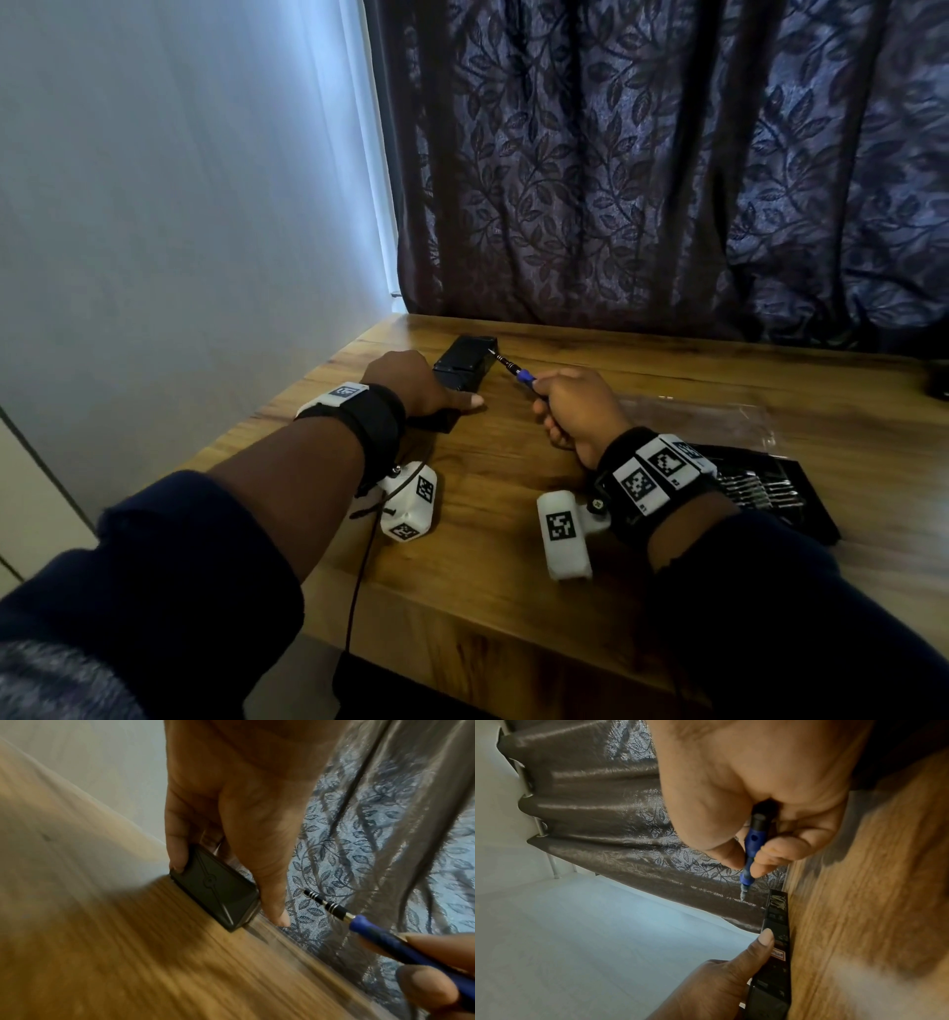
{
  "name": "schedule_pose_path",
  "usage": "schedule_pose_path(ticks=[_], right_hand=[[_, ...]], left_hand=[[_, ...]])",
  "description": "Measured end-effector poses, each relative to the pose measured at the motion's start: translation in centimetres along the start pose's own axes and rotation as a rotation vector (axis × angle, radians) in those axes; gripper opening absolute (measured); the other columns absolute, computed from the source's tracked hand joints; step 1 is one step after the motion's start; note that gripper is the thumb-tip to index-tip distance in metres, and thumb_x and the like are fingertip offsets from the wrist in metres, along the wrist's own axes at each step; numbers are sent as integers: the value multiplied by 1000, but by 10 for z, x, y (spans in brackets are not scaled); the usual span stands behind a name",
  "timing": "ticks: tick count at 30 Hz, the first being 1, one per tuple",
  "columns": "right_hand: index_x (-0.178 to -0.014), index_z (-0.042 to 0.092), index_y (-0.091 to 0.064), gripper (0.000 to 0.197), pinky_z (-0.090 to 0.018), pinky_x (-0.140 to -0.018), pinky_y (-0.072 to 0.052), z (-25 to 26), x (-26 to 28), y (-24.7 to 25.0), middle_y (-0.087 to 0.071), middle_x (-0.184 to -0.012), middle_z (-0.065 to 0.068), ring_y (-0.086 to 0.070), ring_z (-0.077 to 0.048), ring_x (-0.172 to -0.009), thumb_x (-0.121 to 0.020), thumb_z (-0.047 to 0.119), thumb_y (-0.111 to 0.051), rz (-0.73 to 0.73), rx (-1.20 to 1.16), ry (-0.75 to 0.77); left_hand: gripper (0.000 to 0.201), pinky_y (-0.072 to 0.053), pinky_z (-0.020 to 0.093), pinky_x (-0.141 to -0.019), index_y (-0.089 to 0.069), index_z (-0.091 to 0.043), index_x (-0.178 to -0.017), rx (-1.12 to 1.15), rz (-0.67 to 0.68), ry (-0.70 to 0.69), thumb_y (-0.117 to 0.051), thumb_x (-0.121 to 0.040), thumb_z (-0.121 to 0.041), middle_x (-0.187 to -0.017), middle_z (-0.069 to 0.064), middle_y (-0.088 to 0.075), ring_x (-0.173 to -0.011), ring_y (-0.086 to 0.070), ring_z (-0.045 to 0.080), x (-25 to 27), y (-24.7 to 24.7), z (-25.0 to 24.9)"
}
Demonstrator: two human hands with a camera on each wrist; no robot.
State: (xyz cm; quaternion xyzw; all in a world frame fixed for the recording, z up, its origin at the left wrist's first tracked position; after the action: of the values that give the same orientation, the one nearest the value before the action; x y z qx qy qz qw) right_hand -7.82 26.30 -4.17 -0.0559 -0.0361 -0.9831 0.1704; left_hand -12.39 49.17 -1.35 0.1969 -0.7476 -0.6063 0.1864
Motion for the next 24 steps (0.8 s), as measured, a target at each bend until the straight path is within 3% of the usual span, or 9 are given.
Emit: schedule_pose_path(ticks=[3,6,8,10,13,15,19,22,24], right_hand=[[-102,18,-71,15,-22,-45,-33,1,-2,3,-55,-63,1,-43,-10,-46,-97,21,-57,-8,-15,-1],[-100,18,-71,15,-22,-45,-33,4,-1,10,-53,-62,2,-42,-10,-45,-96,27,-60,-17,-28,-6],[-98,18,-71,15,-22,-45,-32,14,3,18,-52,-62,3,-42,-9,-46,-96,28,-60,-24,-74,20],[-101,18,-70,15,-21,-45,-30,25,12,34,-50,-62,4,-40,-8,-47,-98,26,-57,-45,-170,47],[-102,17,-67,17,-19,-42,-28,42,27,68,-47,-59,5,-37,-8,-44,-102,24,-52,-58,-302,61],[-100,17,-64,20,-18,-40,-27,49,36,106,-47,-56,3,-36,-9,-42,-105,25,-46,-109,-303,75],[-82,11,-59,30,-23,-42,-28,53,57,210,-51,-58,-5,-42,-15,-39,-104,20,-40,-241,-108,90],[-76,9,-54,28,-22,-39,-27,51,80,296,-49,-60,-10,-41,-19,-38,-100,12,-40,-372,28,38],[-77,16,-52,26,-19,-41,-25,50,102,353,-47,-65,-6,-39,-16,-38,-100,15,-40,-474,119,3]], left_hand=[[82,-56,36,-85,-64,-16,-98,38,55,17,-72,-60,-88,-94,4,-68,-87,-64,20,3,6,-2],[75,-50,32,-72,-68,-18,-98,89,-12,-28,-72,-65,-85,-94,0,-70,-82,-63,16,14,28,-17],[79,-48,31,-75,-71,-21,-103,274,-97,-94,-71,-60,-87,-98,-6,-68,-85,-62,15,25,43,-38],[75,-54,29,-70,-78,-17,-97,638,-80,-143,-78,-58,-81,-86,-6,-73,-79,-68,16,40,46,-69],[45,-53,24,-57,-81,-15,-88,1066,119,-229,-81,-78,-60,-79,-2,-77,-72,-72,18,67,36,-136],[41,-45,24,-56,-81,-19,-88,1206,245,-285,-77,-83,-59,-81,-5,-75,-64,-66,13,84,26,-187],[41,-39,20,-52,-77,-23,-93,1263,446,-385,-73,-84,-63,-71,-9,-69,-52,-57,5,123,-2,-298],[46,-44,18,-51,-77,-26,-95,1213,609,-435,-74,-79,-69,-79,-10,-70,-57,-60,6,160,-29,-373],[45,-46,18,-55,-79,-27,-88,1194,694,-463,-73,-79,-71,-82,-11,-69,-62,-60,7,185,-41,-413]])
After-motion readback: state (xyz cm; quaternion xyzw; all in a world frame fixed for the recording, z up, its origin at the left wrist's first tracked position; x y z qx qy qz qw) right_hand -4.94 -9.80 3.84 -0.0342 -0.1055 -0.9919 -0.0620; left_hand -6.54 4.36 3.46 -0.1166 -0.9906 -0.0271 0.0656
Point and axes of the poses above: each hand's wrist, its own x-axis away from the middle knuckle, its own y-axis out of the back of the hand, z = x × y, the point moved 8 cm from there along -x, towards the middle knuckle
